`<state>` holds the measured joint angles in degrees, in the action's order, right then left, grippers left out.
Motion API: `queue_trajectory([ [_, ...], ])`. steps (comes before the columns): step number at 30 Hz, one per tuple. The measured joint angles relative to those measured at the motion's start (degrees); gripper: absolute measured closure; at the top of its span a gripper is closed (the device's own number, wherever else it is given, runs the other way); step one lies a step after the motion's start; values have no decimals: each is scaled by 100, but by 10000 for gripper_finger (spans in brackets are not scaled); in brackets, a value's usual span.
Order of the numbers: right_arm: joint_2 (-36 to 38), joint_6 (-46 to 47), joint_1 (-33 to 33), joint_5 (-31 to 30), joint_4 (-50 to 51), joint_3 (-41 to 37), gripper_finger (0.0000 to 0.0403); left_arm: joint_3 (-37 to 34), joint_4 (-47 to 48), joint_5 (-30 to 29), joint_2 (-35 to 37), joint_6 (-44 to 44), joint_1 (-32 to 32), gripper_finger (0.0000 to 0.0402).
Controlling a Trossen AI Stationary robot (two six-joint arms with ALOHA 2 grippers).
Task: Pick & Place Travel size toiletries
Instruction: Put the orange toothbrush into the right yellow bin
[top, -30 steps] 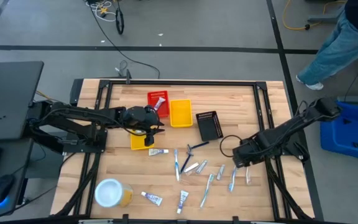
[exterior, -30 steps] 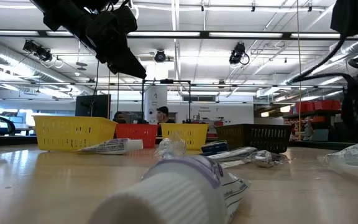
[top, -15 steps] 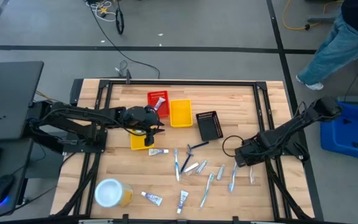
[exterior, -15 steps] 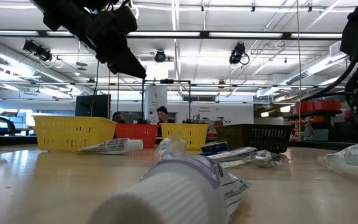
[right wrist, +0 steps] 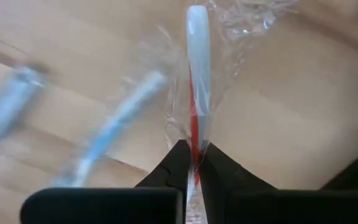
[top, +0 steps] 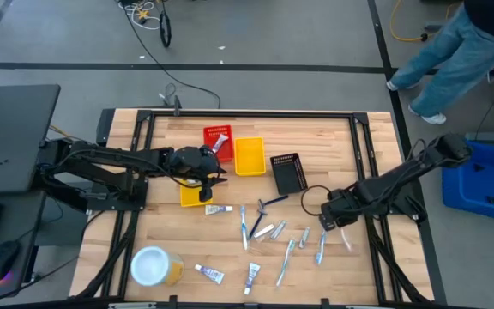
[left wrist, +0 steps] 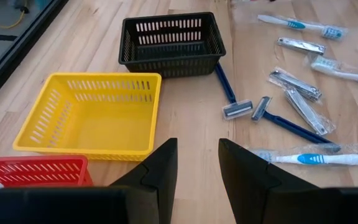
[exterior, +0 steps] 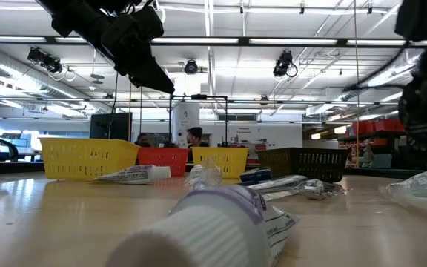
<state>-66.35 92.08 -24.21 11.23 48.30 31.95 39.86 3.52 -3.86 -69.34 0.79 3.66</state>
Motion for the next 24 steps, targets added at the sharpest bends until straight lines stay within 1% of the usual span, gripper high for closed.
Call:
queue_trajectory([
  [3,2,-212,124,-371,536,446,377,0,-4,0,0,-4,2,277],
  [5,2,-401,228,-749,765,792,377,0,-5,0,0,-7,0,277],
  [7,2,-740,330,-1355,829,1087,377,0,-3,-2,-1,-14,2,277],
  [10,4,-1464,510,-2442,459,1444,377,0,-5,-50,0,-14,0,277],
  [12,7,-2133,639,-3235,-109,1523,377,0,-3,-109,-2,-14,2,277],
  [14,7,-2869,790,-3987,-895,1525,377,0,-5,-125,-2,-14,2,277],
  [15,4,-3266,880,-4322,-1341,1518,377,0,-4,-125,-2,-12,2,277],
  [17,4,-4017,1110,-4794,-2306,1432,377,0,-5,-123,-2,3,0,277],
  [19,2,-4686,1380,-5039,-3312,1299,377,0,-5,-125,-2,3,0,277],
  [21,-20,-5182,1667,-5063,-4357,1155,377,0,-3,-128,-2,-15,2,277],
  [24,-169,-5498,2050,-5034,-5434,946,377,0,-5,-129,-1,-104,0,277],
])
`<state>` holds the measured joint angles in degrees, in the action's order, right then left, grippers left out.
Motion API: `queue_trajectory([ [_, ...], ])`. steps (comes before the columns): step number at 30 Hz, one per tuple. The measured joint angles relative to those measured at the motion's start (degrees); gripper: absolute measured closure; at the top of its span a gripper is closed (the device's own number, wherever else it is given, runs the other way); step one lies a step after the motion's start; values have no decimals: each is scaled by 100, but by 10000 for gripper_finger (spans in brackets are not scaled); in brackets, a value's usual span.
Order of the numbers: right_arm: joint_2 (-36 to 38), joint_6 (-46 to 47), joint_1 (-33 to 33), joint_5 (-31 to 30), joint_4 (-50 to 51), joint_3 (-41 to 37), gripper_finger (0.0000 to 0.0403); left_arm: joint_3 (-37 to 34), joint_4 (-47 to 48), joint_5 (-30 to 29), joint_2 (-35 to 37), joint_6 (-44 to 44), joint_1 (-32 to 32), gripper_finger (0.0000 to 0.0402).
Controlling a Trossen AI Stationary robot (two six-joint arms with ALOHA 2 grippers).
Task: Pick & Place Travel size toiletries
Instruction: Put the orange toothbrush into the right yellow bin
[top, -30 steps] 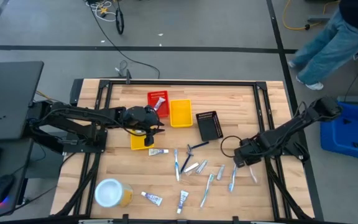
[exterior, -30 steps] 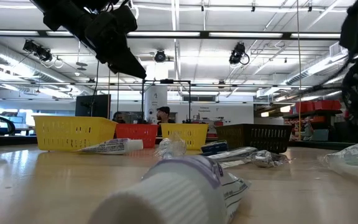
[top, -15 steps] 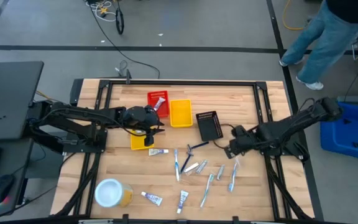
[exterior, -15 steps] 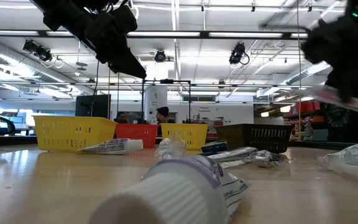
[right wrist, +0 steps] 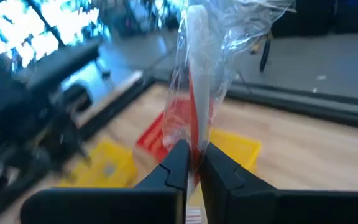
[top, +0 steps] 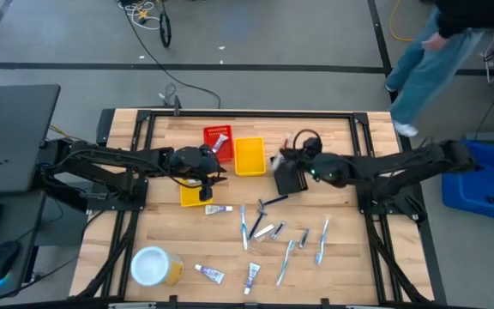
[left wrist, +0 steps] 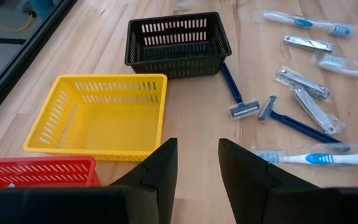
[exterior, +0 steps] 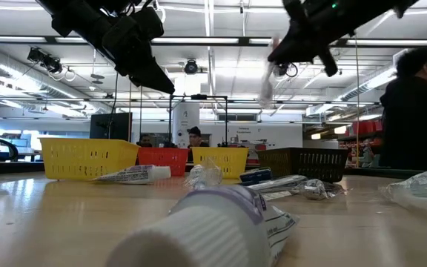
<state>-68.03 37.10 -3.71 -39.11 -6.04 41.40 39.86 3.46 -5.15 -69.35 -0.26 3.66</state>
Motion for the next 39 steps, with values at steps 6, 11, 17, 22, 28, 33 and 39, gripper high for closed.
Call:
queue_trajectory([
  [6,-705,15,629,15,-1563,-253,377,0,-4,-7,-1,-57,0,277],
  [11,-1614,195,965,771,-2545,-253,377,0,-37,-49,-1,-75,0,277],
  [17,-2574,680,1215,1202,-3018,-177,376,0,-35,-122,-1,-84,0,277],
  [22,-3160,659,1375,1443,-3022,34,372,0,-35,-129,-1,-135,0,277],
  [28,-3515,278,1477,1920,-3027,218,351,0,-33,-132,-1,-158,0,277],
  [33,-3514,101,1500,2028,-3033,221,321,0,-35,-133,-1,-60,2,277],
  [39,-3508,-282,1496,2033,-3026,223,274,0,-35,-133,-1,-55,2,277],
])
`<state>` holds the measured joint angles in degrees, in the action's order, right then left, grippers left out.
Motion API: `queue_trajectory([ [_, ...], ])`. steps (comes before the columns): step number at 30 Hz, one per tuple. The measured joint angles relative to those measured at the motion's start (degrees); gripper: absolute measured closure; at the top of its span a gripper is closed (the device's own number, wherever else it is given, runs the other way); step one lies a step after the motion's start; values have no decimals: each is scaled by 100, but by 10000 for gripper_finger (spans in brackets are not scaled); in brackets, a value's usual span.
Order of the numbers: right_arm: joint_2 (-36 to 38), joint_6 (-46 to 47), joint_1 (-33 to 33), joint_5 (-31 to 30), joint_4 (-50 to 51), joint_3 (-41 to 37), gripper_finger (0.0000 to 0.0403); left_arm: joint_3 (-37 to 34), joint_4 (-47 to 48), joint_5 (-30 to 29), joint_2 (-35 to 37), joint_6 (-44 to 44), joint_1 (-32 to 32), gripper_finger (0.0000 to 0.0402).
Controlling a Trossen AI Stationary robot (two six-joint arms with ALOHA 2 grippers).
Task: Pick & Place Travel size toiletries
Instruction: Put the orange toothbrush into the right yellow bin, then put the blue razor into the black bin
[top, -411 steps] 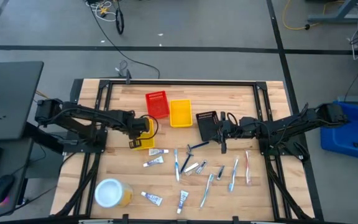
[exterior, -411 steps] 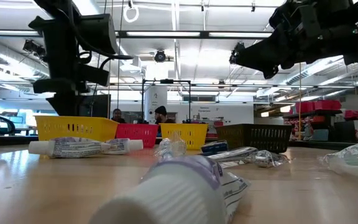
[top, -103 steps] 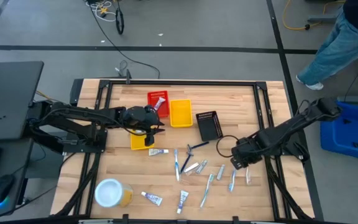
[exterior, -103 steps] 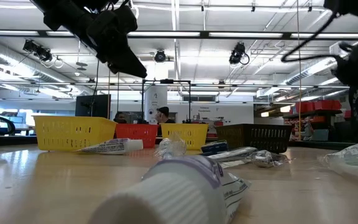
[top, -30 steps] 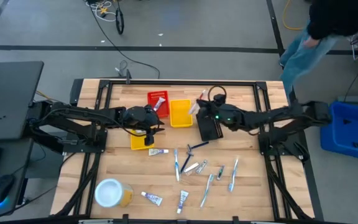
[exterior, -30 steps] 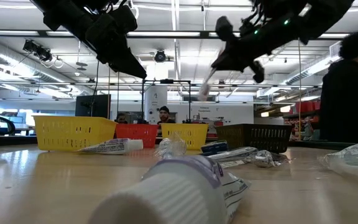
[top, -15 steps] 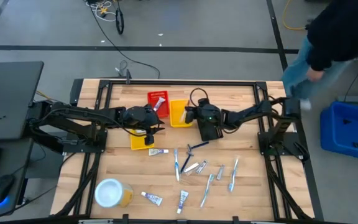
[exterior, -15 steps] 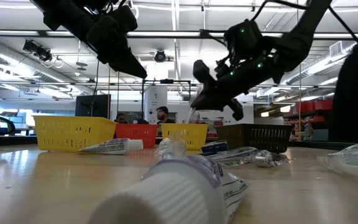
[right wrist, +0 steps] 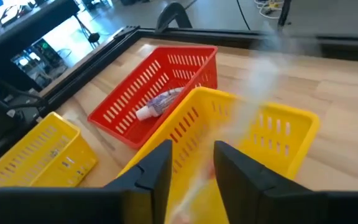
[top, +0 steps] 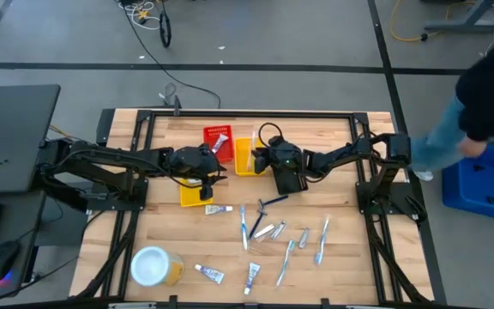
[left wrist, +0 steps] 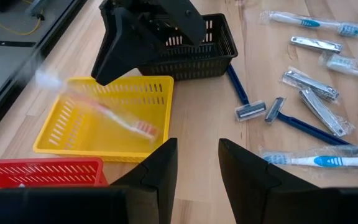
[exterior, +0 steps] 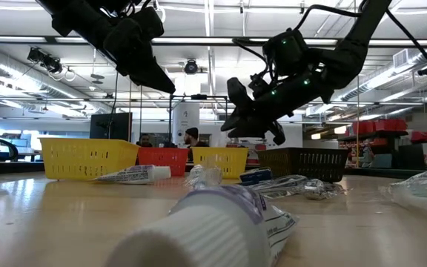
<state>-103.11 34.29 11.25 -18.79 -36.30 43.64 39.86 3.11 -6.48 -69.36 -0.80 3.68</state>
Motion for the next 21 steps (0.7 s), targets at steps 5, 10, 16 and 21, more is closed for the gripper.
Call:
queue_trajectory([
  [5,0,-249,11,0,-142,0,236,0,0,2,0,78,-2,277],
  [10,110,-665,11,66,-443,2,212,0,0,2,0,202,-1,277],
  [16,534,-1397,7,754,-381,2,209,0,0,2,0,327,0,277],
  [21,764,-1709,-7,1605,-268,4,223,0,0,2,0,362,-2,277],
])
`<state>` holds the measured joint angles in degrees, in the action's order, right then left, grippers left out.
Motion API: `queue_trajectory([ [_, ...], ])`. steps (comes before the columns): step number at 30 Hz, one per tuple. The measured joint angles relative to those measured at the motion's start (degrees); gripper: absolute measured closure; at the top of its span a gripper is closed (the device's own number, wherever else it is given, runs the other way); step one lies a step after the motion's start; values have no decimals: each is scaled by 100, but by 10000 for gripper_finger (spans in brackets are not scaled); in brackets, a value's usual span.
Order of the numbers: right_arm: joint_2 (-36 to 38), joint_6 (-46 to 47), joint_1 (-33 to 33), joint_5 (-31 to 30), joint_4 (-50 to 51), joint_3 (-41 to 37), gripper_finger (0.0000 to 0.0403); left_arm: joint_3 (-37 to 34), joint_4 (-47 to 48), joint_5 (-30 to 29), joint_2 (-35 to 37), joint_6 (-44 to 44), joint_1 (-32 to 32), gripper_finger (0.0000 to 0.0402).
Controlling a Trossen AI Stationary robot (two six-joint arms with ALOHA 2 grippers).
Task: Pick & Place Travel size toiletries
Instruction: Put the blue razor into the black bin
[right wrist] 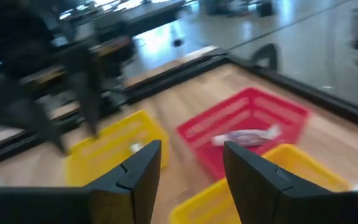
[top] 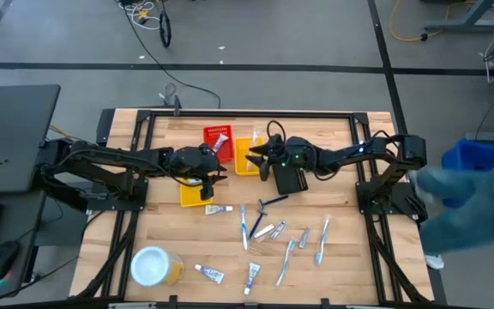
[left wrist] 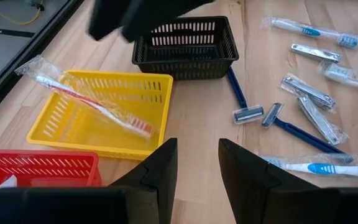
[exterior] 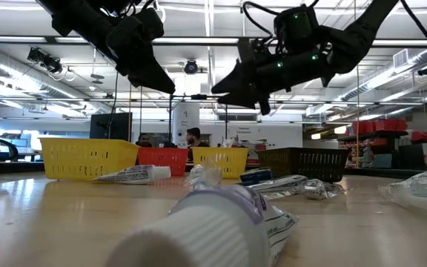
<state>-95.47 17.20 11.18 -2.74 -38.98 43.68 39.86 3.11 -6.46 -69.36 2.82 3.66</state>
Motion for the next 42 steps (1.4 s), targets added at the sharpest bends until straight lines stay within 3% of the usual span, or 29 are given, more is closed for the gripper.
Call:
queue_trajectory([
  [6,12,-148,-30,890,42,0,236,0,-2,0,0,144,2,277],
  [11,12,-1013,-304,1542,59,0,242,0,-2,0,0,149,1,277],
  [24,12,-2398,-1581,1797,943,73,216,9,55,1,328,31,2,277],
  [31,-67,-2988,-1728,1790,3481,1115,218,9,99,16,748,121,1,277],
  [35,-339,-3305,-1778,1829,4046,1550,226,5,124,26,838,253,2,276],
  [42,-810,-3219,-1838,2011,4107,1611,225,4,259,70,837,251,2,276],
])
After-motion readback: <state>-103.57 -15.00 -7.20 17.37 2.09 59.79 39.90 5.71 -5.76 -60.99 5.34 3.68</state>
